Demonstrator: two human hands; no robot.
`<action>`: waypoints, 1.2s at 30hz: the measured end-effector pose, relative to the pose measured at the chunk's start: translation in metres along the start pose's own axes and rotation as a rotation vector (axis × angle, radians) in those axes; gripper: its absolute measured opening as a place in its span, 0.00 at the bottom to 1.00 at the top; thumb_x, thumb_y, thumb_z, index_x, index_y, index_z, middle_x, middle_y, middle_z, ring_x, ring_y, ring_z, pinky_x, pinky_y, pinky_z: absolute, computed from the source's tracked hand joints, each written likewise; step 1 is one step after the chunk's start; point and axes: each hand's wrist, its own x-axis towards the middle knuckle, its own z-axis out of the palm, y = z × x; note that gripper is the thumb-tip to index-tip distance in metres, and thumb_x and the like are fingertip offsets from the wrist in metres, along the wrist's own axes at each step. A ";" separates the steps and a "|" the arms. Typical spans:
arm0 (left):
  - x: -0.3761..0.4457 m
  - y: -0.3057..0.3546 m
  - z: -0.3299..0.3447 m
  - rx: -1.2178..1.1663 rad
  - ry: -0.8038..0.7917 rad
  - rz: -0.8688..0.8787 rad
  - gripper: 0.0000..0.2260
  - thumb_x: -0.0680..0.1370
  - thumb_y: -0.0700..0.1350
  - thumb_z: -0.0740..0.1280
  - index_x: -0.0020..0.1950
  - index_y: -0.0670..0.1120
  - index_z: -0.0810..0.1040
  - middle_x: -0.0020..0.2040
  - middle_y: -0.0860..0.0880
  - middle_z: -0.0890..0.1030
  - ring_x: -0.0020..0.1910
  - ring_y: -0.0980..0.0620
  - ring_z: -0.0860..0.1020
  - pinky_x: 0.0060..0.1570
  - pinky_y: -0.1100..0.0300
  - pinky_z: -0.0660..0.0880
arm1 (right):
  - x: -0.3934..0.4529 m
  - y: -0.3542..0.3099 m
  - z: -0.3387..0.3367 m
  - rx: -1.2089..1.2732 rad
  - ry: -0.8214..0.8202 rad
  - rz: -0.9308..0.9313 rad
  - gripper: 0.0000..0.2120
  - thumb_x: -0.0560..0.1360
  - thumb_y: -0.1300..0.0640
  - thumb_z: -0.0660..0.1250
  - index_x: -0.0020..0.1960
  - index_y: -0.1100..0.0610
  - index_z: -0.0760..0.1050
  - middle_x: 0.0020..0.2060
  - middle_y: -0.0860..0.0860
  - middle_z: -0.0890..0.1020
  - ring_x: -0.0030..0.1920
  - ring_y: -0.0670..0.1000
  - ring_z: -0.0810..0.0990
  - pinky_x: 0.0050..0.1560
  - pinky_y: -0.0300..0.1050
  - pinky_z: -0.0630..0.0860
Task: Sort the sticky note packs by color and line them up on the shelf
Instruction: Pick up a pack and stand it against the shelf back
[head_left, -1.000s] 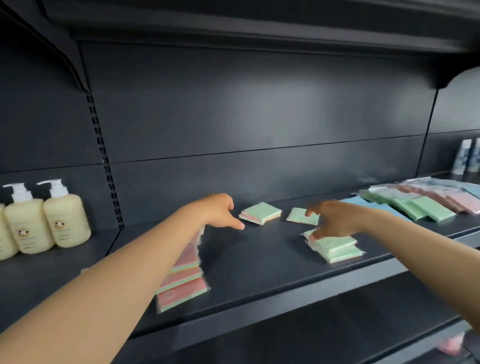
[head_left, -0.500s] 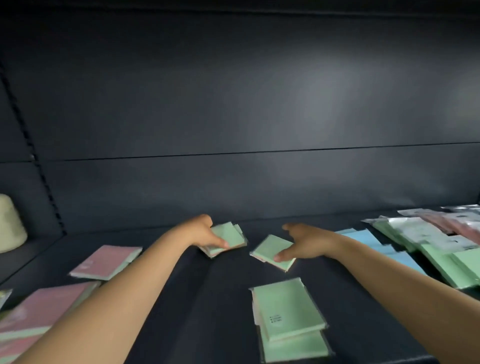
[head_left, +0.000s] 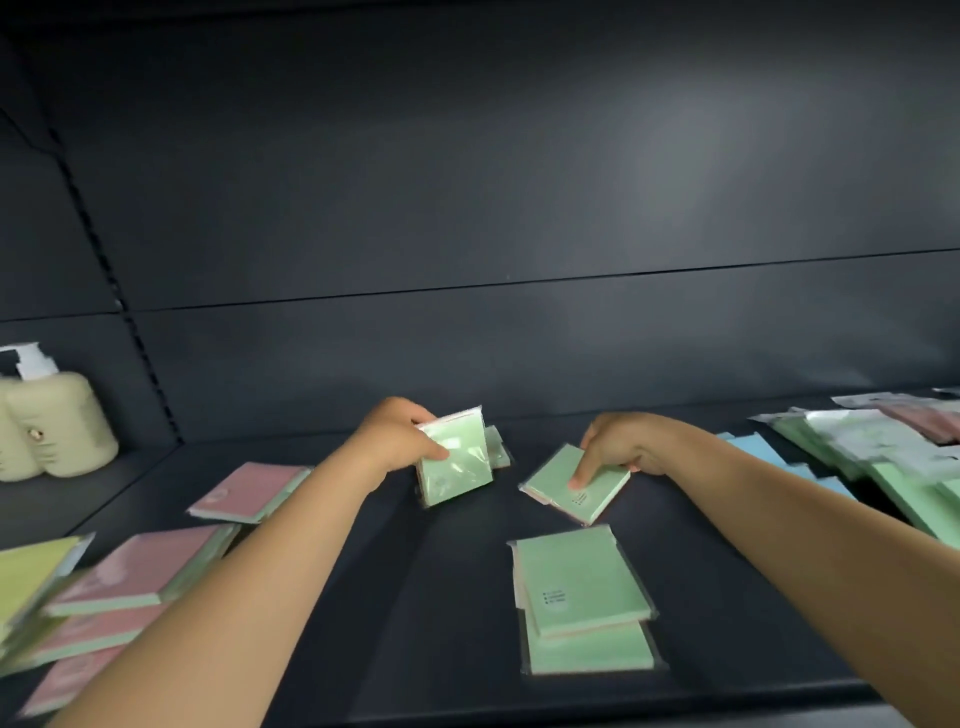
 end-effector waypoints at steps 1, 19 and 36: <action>-0.007 -0.006 -0.001 -0.174 0.052 -0.013 0.07 0.70 0.35 0.73 0.47 0.41 0.81 0.46 0.45 0.82 0.47 0.47 0.79 0.49 0.57 0.75 | -0.004 0.003 0.001 0.062 0.025 0.016 0.19 0.66 0.66 0.76 0.54 0.66 0.76 0.47 0.59 0.82 0.48 0.57 0.82 0.41 0.42 0.76; -0.138 -0.021 0.007 -1.211 0.281 -0.258 0.06 0.73 0.35 0.70 0.43 0.41 0.74 0.52 0.42 0.80 0.49 0.47 0.79 0.51 0.56 0.76 | -0.147 0.025 0.030 0.946 0.274 -0.068 0.06 0.72 0.75 0.65 0.45 0.66 0.74 0.43 0.61 0.80 0.36 0.54 0.79 0.28 0.42 0.76; -0.137 0.040 0.067 -0.960 -0.086 -0.087 0.04 0.73 0.35 0.70 0.48 0.38 0.81 0.47 0.44 0.83 0.44 0.51 0.82 0.40 0.63 0.79 | -0.137 0.042 0.023 0.766 -0.006 -0.314 0.11 0.74 0.59 0.71 0.53 0.64 0.80 0.47 0.56 0.85 0.47 0.51 0.84 0.46 0.40 0.79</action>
